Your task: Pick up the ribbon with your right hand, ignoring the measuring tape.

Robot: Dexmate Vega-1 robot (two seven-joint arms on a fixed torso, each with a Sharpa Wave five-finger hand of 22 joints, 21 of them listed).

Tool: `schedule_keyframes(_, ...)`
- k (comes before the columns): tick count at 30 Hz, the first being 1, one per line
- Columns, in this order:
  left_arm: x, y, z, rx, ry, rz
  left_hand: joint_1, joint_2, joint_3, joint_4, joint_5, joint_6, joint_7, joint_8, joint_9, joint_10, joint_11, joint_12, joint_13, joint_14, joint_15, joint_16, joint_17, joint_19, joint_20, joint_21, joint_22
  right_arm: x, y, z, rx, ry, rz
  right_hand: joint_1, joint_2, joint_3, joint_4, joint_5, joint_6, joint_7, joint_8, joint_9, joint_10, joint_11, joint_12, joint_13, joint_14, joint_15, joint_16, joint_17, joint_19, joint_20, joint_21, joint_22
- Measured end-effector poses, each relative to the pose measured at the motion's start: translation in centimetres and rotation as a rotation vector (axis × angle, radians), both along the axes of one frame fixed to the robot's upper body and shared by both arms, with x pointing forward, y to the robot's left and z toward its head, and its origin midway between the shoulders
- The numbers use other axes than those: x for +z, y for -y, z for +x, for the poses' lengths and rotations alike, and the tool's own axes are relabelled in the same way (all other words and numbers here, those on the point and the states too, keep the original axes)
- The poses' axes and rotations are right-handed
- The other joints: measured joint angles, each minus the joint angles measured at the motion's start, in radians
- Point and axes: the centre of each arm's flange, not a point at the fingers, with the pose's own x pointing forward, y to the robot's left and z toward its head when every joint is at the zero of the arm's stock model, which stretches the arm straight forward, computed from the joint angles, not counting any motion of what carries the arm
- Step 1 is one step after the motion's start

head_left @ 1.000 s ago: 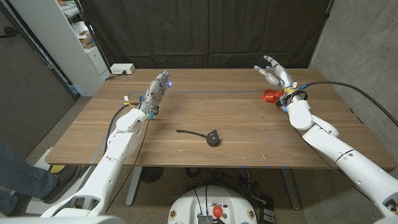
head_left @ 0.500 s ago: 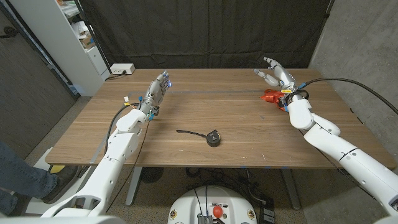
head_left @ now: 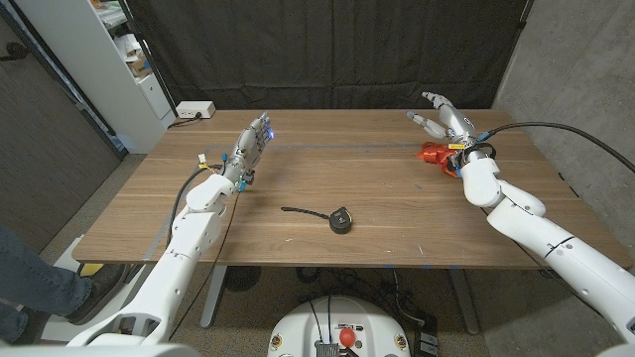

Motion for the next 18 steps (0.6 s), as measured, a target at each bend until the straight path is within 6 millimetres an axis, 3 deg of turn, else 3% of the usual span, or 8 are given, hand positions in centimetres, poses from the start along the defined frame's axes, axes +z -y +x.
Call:
schedule_keyframes(6,-0.17,0.06,-0.11,-0.001,-0.002,-0.001,0.000,0.000,0.000,0.000,0.000,0.000,0.000,0.000,0.000,0.000,0.000,0.000,0.002,0.000,0.000,0.000,0.000,0.000,0.000,-0.003,0.000,0.06,-0.07,-0.13,-0.017,-0.009,-0.019,0.000,0.000,0.000,0.000,0.003,0.026,-0.010,0.000,0.000,0.024,-0.004,0.000,0.000,0.002,-0.002,0.000,0.000,-0.083,0.030,-0.055,0.003)
schedule_keyframes(11,-0.31,0.04,-0.22,-0.001,-0.002,-0.004,0.000,0.000,0.000,0.000,0.000,0.004,0.004,0.000,0.000,0.000,0.000,0.000,0.002,0.000,0.000,0.000,0.000,0.000,0.000,-0.007,0.000,0.07,-0.12,-0.14,-0.039,-0.032,-0.045,0.000,0.000,-0.003,-0.003,0.004,0.043,-0.024,0.000,0.000,0.030,-0.010,0.000,0.005,0.009,-0.009,0.000,0.000,-0.147,0.094,-0.099,0.003)
schedule_keyframes(15,-0.42,0.03,-0.28,-0.001,-0.003,-0.008,0.000,0.000,0.004,-0.004,0.000,0.004,0.004,0.000,0.000,0.000,0.000,0.000,0.002,0.000,0.000,0.000,0.000,0.000,0.000,-0.011,0.000,0.08,-0.14,-0.12,-0.054,-0.050,-0.066,-0.007,-0.007,-0.003,-0.003,0.004,0.045,-0.026,0.000,0.000,0.031,-0.011,0.000,0.005,0.012,-0.005,0.000,0.000,-0.174,0.123,-0.109,0.006)
schedule_keyframes(18,-0.46,0.01,-0.32,-0.001,-0.003,-0.011,0.003,0.003,0.004,-0.004,0.000,0.009,0.009,0.000,0.000,0.000,0.000,0.000,0.002,0.000,0.000,0.000,0.000,0.000,0.000,-0.011,0.000,0.22,-0.14,-0.14,-0.062,-0.056,-0.077,-0.007,-0.007,-0.006,-0.006,0.004,0.050,-0.031,0.000,0.000,0.037,-0.016,0.000,0.005,0.012,-0.005,0.000,0.000,-0.169,0.164,-0.109,0.007)
